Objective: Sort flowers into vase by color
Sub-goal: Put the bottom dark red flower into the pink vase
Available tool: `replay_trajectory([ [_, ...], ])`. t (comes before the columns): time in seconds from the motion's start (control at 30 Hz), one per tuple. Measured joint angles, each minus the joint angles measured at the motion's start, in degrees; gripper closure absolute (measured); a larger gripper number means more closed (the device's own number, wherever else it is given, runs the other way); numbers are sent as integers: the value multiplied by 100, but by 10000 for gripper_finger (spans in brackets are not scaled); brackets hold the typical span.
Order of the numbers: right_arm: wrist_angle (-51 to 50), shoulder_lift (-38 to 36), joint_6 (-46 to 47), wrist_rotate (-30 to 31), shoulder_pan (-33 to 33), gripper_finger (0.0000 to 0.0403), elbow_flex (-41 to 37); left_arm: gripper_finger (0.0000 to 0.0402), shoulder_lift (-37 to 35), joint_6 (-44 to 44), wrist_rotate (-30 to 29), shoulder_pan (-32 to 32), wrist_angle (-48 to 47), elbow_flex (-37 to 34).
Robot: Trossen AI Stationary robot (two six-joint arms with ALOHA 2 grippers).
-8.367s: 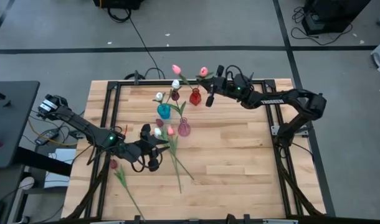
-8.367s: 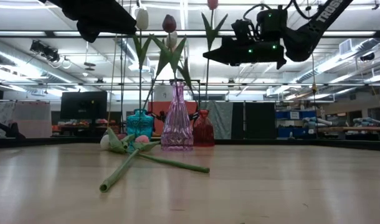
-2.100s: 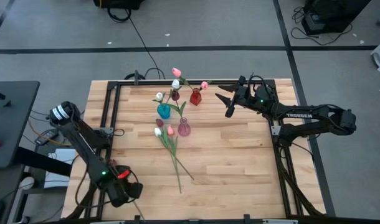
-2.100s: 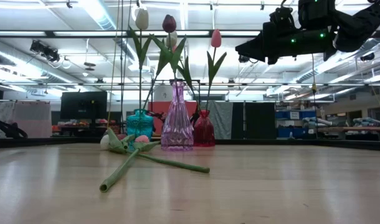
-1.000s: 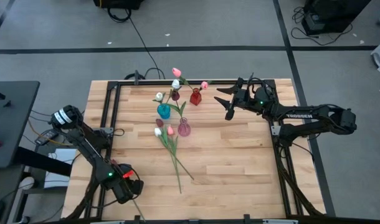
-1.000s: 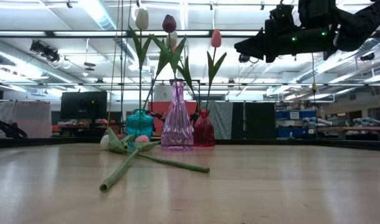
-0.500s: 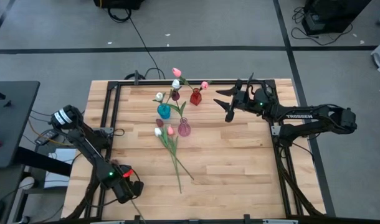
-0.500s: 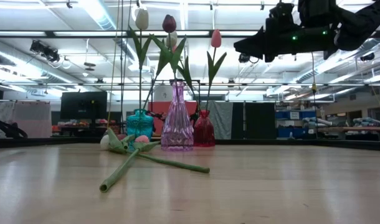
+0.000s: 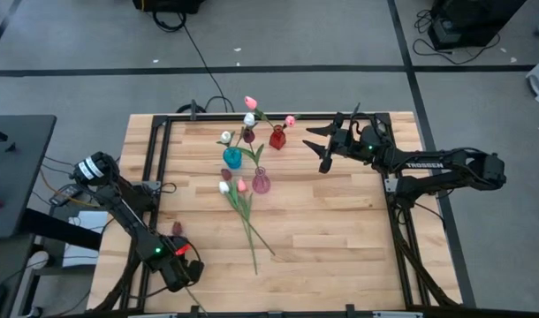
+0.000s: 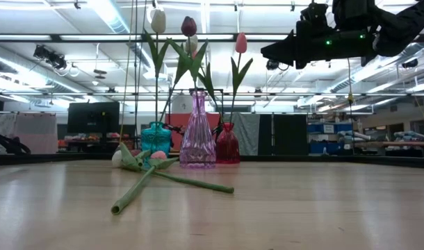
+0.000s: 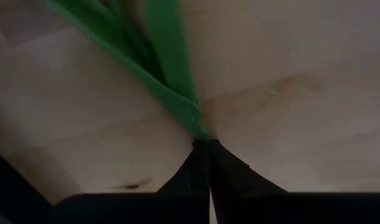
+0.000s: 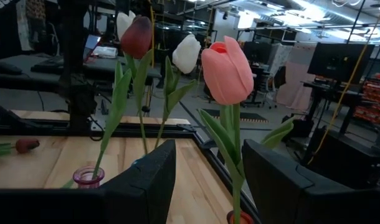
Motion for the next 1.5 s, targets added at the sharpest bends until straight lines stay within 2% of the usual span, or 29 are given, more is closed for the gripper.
replay_trajectory([
  [0.23, 0, 0, 4, 0, 0, 209, 0, 400, -186, 65, -898, 102, -1450, 541],
  [0.43, -4, 0, 4, 0, 0, 209, 0, 400, -323, 477, -1329, 281, -2731, 1095],
  [0.63, -6, 0, -11, -2, 0, 209, 0, 401, -319, 645, -2336, 296, -4243, 1724],
  [0.7, -6, 0, -11, -2, 0, 209, 0, 401, -323, 644, -2417, 300, -4456, 1832],
  [0.77, -7, 0, -9, -2, 0, 209, 0, 401, -352, 576, -2315, 301, -4388, 1877],
  [0.9, -8, 0, 92, -5, 0, 209, 0, 396, -349, -2, -1675, 302, -3984, 1862],
  [1.0, -32, 0, 153, -24, 14, 209, 0, 381, -327, -21, -1615, 324, -3622, 1790],
  [1.17, -124, 0, 93, -26, 78, 209, 0, 327, -308, -27, -1742, 420, -3073, 1443],
  [1.33, -168, 0, -11, -24, 77, 209, 0, 264, -308, -149, -1346, 414, -2148, 859],
  [1.5, -157, 0, -35, -4, 76, 209, 0, 242, -308, -167, -1287, 414, -1171, 404],
])
